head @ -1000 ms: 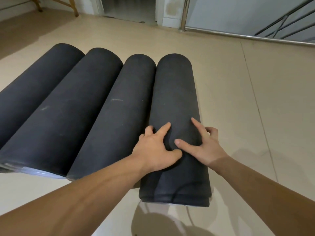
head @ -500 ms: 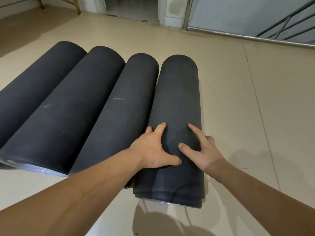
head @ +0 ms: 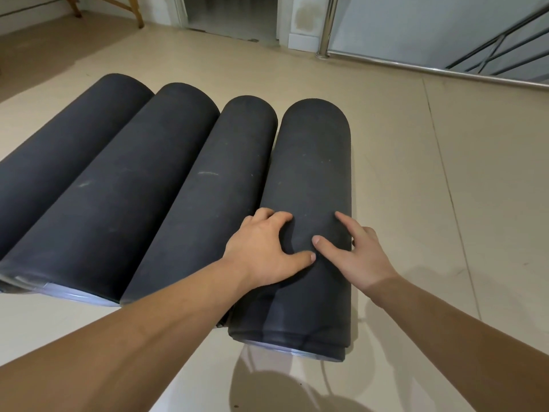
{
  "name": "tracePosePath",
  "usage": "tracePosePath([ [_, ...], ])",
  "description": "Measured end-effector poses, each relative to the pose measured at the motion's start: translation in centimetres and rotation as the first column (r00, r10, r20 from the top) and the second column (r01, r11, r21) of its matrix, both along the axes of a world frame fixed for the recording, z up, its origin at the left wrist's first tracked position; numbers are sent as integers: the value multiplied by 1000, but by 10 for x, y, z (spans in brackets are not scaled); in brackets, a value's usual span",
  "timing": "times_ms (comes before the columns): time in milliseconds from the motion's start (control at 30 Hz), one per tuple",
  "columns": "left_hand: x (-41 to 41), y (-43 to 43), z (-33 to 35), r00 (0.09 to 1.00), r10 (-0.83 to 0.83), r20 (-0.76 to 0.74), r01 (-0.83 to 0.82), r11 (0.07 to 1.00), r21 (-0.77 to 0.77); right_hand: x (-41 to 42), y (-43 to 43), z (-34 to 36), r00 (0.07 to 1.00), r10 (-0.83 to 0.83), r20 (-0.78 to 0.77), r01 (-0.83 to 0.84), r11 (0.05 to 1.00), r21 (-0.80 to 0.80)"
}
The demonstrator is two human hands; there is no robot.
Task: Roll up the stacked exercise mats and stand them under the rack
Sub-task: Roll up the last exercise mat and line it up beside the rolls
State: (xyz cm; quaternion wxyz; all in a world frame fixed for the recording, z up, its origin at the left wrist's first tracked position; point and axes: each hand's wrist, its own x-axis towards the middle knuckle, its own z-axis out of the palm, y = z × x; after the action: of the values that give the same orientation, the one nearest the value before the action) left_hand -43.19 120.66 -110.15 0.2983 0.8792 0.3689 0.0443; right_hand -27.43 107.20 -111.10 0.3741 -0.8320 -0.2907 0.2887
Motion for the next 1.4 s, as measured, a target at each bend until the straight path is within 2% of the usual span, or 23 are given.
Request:
tracePosePath([
  [67,1,0,-2,998,38,45,-38,999,-3,1,2,2,1000,-1,14,1,1000,5],
  [267,-3,3,-5,997,59,50,-61,997,38,1,6,4,1000,1,14,-1,1000,8],
  [400,-4,1,2,994,69,90,-74,996,53,8,7,10,997,-18,71,17,1000,11],
  [500,-4,-1,10,998,27,48,-30,998,50,18,5,14,995,-9,104,13,999,-43],
  [600,-2,-7,11,999,32,6,-32,999,-2,26,4,11,999,-22,-38,19,996,-87],
  [700,8,-11,8,989,133,-65,-140,983,-121,32,0,5,977,-68,-204,52,996,-78],
  [833,16,-14,2,963,259,-79,-266,854,-448,34,-9,9,944,-136,-301,127,991,-48],
  [933,18,-16,-1,948,303,-101,-312,807,-501,37,-24,6,879,-217,-425,169,974,-148],
  [1033,15,-18,3,932,363,-20,-292,713,-638,35,-36,-5,802,-253,-541,162,964,-211],
  [1167,11,-41,-2,897,439,61,-221,562,-797,38,-52,-2,814,-232,-533,164,971,-172],
  [1300,21,-64,-18,930,369,-2,-178,444,-878,57,-93,18,856,-221,-467,134,968,-213],
  [1333,25,-66,-20,948,320,-9,-156,436,-886,63,-103,21,857,-230,-461,143,966,-216],
  [1400,29,-66,-19,976,217,-17,-123,485,-866,71,-122,20,850,-275,-448,187,955,-231],
])
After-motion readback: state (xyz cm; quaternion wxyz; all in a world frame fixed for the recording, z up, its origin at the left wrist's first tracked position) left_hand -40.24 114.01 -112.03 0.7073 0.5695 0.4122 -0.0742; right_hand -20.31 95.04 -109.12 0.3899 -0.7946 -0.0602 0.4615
